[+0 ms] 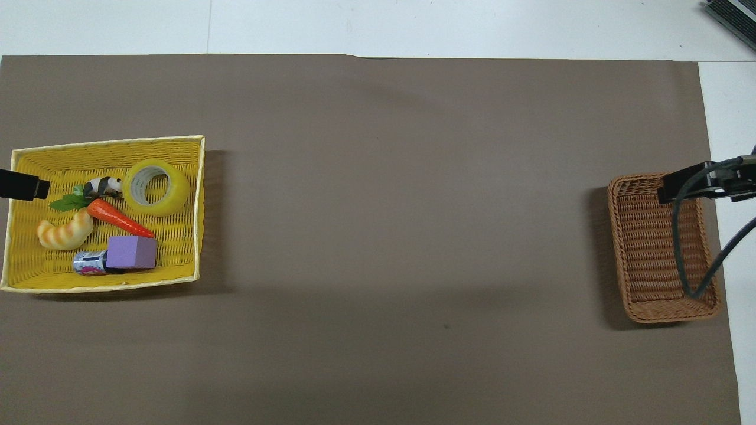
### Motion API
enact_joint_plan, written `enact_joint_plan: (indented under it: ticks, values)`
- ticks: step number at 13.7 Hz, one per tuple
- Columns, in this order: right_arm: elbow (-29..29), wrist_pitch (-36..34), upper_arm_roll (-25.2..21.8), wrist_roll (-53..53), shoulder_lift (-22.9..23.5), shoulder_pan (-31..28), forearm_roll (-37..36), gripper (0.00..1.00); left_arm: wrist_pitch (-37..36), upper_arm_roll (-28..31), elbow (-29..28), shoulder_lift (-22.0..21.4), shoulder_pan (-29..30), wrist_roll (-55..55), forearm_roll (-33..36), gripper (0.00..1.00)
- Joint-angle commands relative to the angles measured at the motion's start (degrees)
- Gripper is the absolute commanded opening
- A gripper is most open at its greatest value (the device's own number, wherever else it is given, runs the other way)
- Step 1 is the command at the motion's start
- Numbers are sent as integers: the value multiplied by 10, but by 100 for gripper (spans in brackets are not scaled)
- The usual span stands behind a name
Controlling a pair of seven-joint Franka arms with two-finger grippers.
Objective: Move tape to another basket
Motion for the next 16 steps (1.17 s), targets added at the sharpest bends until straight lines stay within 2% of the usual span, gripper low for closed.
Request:
enact_joint_plan:
  ticks: [1,4,11,16]
  values:
    - [22,-20,0,-11,11,-3,10,100,-11,5,1,-8,-5,-3,8,100]
    - [52,-29,1,-14,27,-3,6,100,-11,4,0,-9,-5,-3,7,100]
    - [40,-8,1,-14,21,-2,10,100,-12,-3,-3,-12,-16,-4,5,100]
    - [32,-8,1,-18,17,-2,12,100,30,-3,-33,-15,-10,4,3,100]
